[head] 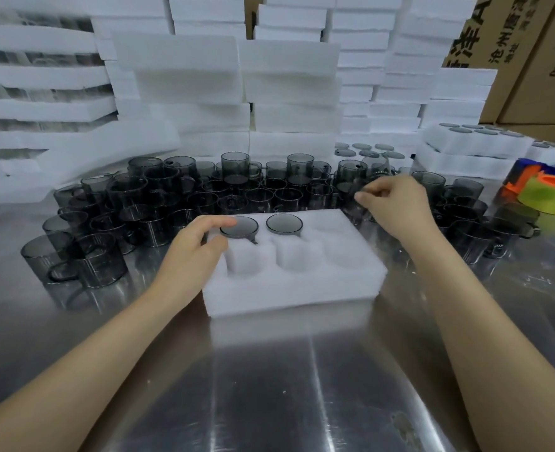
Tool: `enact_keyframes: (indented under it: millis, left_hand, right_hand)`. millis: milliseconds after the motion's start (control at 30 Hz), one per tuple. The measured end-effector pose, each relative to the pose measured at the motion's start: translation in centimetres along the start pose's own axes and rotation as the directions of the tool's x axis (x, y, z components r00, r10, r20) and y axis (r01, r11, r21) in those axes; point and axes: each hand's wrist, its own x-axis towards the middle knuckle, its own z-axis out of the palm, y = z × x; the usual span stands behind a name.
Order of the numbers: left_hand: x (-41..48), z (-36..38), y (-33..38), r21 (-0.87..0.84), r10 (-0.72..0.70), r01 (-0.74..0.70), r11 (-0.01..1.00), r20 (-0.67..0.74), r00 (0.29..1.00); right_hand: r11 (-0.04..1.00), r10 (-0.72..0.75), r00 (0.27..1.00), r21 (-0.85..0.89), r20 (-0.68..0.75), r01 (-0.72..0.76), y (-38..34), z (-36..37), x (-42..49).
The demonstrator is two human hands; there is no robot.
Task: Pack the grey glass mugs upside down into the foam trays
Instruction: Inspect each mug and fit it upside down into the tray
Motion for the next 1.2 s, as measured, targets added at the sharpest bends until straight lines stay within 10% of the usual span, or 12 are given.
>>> enact_keyframes:
  millis: [200,467,1033,1200]
  left_hand:
    - [0.1,0.0,-0.1,-0.009,0.011,-0.011,1.000,0.001,1.000]
    - [0.1,0.0,-0.1,-0.024,0.021,-0.021,0.999,0.003,1.000]
    - [0.1,-0.1,0.0,-0.031,0.042,-0.042,0.999,0.020,0.999]
    - [0.2,-0.1,-0.1,-0.029,0.049,-0.048,0.998,0.026,0.998]
  right_hand:
    - [0.712,0.122,0.962,0.654,0.243,-0.255,-1.7,-0.2,-0.4]
    - [0.284,0.228,0.849,0.802,0.476,-0.526,-1.4,-0.3,-0.3]
    - [-0.051,-0.070,0.787,0.786,0.613,-0.617,-1.6,-0.4,-0.5]
    - [0.260,-0.060,0.870,0.849,0.489,-0.460,-1.4,-0.2,-0.5]
